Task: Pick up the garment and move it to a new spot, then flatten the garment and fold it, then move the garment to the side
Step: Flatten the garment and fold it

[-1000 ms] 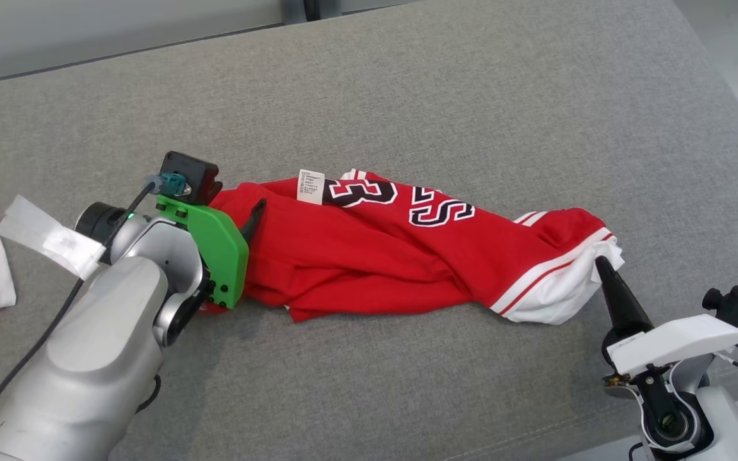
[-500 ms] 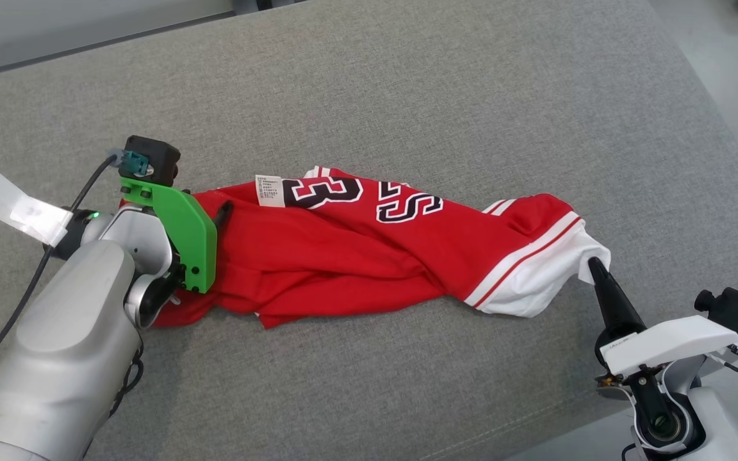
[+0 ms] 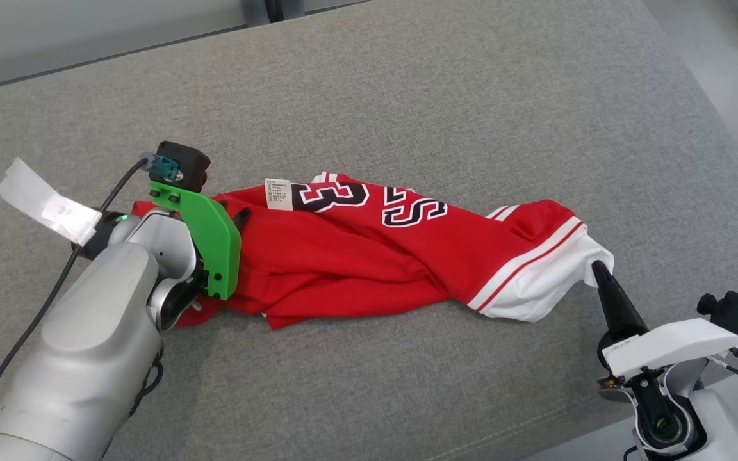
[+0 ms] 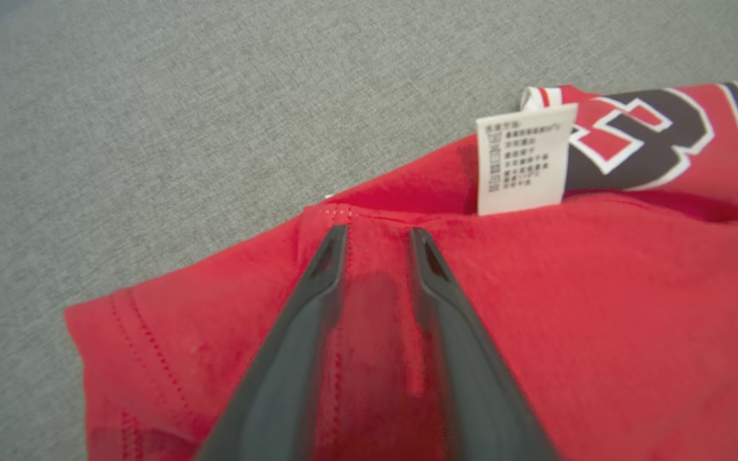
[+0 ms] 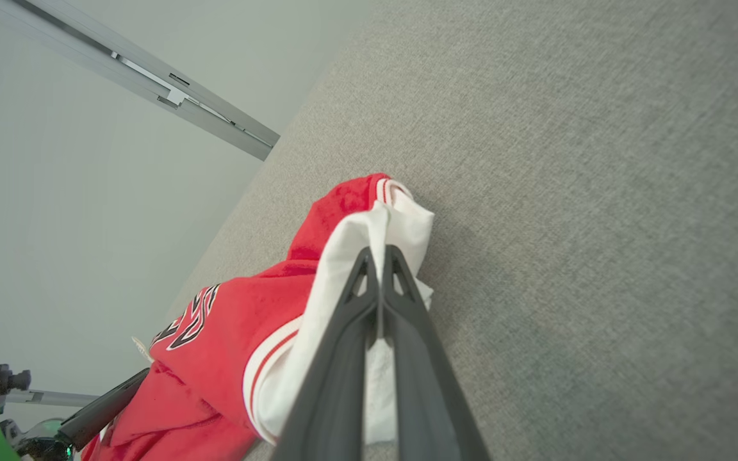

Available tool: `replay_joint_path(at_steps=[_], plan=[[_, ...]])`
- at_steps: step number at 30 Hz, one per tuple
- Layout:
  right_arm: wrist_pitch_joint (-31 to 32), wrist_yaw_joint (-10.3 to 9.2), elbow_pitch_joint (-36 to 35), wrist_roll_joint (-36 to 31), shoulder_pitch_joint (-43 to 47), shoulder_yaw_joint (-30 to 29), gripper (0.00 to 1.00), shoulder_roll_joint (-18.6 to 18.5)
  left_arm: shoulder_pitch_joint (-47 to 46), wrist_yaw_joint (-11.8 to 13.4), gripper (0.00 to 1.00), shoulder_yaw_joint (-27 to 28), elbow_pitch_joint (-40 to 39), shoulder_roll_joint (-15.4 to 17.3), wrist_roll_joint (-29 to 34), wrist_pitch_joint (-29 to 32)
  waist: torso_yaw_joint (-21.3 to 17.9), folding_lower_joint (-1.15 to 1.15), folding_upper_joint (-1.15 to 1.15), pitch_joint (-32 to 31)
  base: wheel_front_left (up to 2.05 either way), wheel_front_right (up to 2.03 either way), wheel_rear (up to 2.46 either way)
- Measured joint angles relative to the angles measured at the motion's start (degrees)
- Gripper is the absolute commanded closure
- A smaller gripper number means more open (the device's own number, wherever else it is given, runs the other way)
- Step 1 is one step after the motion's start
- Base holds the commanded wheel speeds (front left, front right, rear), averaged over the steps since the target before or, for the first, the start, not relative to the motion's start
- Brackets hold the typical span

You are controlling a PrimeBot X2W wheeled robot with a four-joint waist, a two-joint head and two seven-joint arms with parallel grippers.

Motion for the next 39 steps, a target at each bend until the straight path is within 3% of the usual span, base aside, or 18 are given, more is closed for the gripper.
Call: replay_joint_path(at_steps=[2, 4, 10, 12, 14, 16, 26, 29, 32, 36, 39], plan=[[0.0, 0.00, 0.0, 0.0, 0.0, 0.1, 1.00, 0.0, 0.0, 0.0, 0.15, 0.0, 0.2, 0.0, 0.0, 0.0, 0.0, 0.00, 0.00, -0.1, 0.00, 0.00, 0.00], [0.0, 0.01, 0.0, 0.0, 0.0, 0.2, 1.00, 0.0, -0.3, 0.0, 0.11, 0.1, 0.6, 0.1, 0.0, -0.1, -0.1, 0.00, 0.00, -0.1, 0.00, 0.00, 0.00], [0.1, 0.18, 0.2, 0.0, 0.0, 1.1, 1.00, 0.1, -0.6, 0.0, 0.16, 0.6, 1.6, 1.1, 0.0, -0.6, -0.9, 0.00, 0.00, -0.1, 0.00, 0.00, 0.00], [0.1, 0.18, 0.3, 0.0, 0.0, 0.9, 1.00, 0.1, -0.6, 0.0, 0.20, 0.5, 1.8, 1.1, 0.0, -0.6, -1.0, 0.00, 0.00, 0.0, 0.00, 0.00, 0.00], [0.1, 0.18, 0.3, 0.0, 0.0, 0.8, 1.00, 0.1, -0.7, 0.0, 0.31, 0.4, 2.2, 1.0, 0.0, -0.6, -1.2, 0.00, 0.00, 0.0, 0.00, 0.00, 0.00], [0.1, 0.18, 0.4, 0.0, 0.0, 0.8, 1.00, 0.1, -0.7, 0.0, 0.34, 0.4, 2.5, 0.9, 0.0, -0.5, -1.4, 0.00, 0.00, 0.0, 0.00, 0.00, 0.00], [0.1, 0.19, 0.4, 0.0, 0.0, 0.8, 1.00, 0.2, -0.9, 0.0, 0.22, 0.3, 3.7, 1.0, 0.0, -0.5, -2.2, 0.00, 0.00, 0.6, 0.00, 0.00, 0.00], [0.0, 0.26, 0.5, 0.0, 0.0, 0.9, 1.00, 0.3, -1.2, 0.0, 0.22, 0.3, 4.2, 1.0, 0.0, -0.6, -2.4, 0.00, 0.00, 0.7, 0.00, 0.00, 0.00], [0.0, 0.43, 0.6, 0.0, 0.0, 1.1, 1.00, 0.3, -1.5, -0.1, 0.27, 0.3, 4.5, 1.1, 0.0, -0.6, -2.6, 0.00, 0.00, 0.9, 0.00, 0.00, 0.00], [0.0, 0.44, 0.7, 0.0, 0.0, 1.1, 1.00, 0.3, -1.7, -0.1, 0.49, 0.3, 4.8, 1.1, 0.0, -0.6, -2.8, 0.00, 0.00, 1.0, 0.00, 0.00, 0.00], [0.0, 0.44, 0.7, 0.0, 0.0, 1.1, 1.00, 0.3, -1.7, -0.2, 0.56, 0.2, 5.0, 1.1, 0.0, -0.7, -2.9, 0.00, 0.00, 1.2, 0.00, 0.00, 0.00]])
